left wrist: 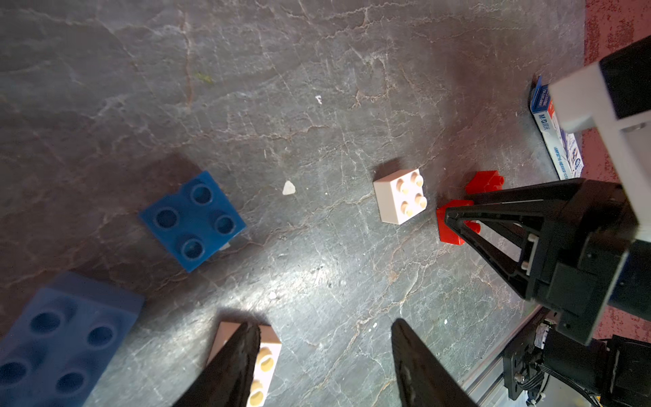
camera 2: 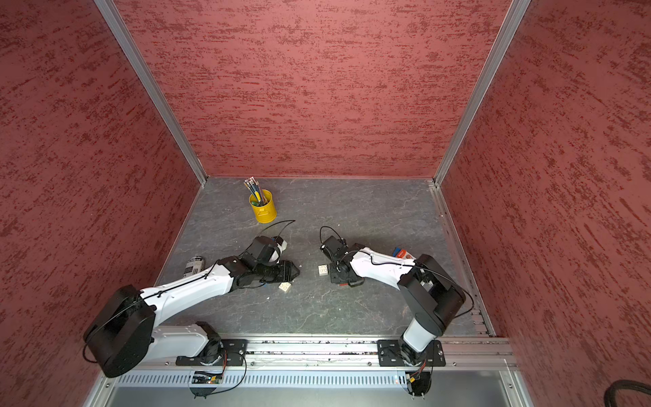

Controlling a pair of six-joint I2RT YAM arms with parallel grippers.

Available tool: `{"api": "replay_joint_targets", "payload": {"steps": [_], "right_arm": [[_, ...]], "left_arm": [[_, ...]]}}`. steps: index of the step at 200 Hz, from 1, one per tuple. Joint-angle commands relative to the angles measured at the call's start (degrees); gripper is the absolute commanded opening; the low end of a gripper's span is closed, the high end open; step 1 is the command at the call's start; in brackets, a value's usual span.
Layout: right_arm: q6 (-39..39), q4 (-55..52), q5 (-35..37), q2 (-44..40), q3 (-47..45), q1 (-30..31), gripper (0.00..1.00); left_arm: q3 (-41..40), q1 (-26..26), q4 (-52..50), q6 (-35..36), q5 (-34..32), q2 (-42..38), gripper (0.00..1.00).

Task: Assemble the letter y with lego
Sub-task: Pick up the lego brick from the center of the board.

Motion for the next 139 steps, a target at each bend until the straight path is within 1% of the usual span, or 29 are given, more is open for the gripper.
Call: {"api": "replay_joint_targets", "payload": {"steps": [1, 42, 103, 139], "right_arm": [[-0.5, -1.2, 0.0, -0.3, 2.5, -0.4, 0.29], [0.8, -2.3, -2.3, -1.8, 5.2, -0.1, 0.27], [2.6, -3.0, -4.6, 0.7, 10.9, 1.9, 0.25], [3.0, -3.9, -5.1, 3.7, 14.0, 3.0, 0.24]], "left_arm": [[-0.3, -0.4, 0.7, 0.3, -0.5, -0.3, 0.63], [-1.9, 1.2, 1.3, 0.3, 1.0, -1.9, 0.63], [-5.7, 7.8, 2.9, 0.2, 11.6, -7.3, 0.63], [-6.1, 8.8, 1.4, 1.1, 12.4, -8.7, 0.64]]}}
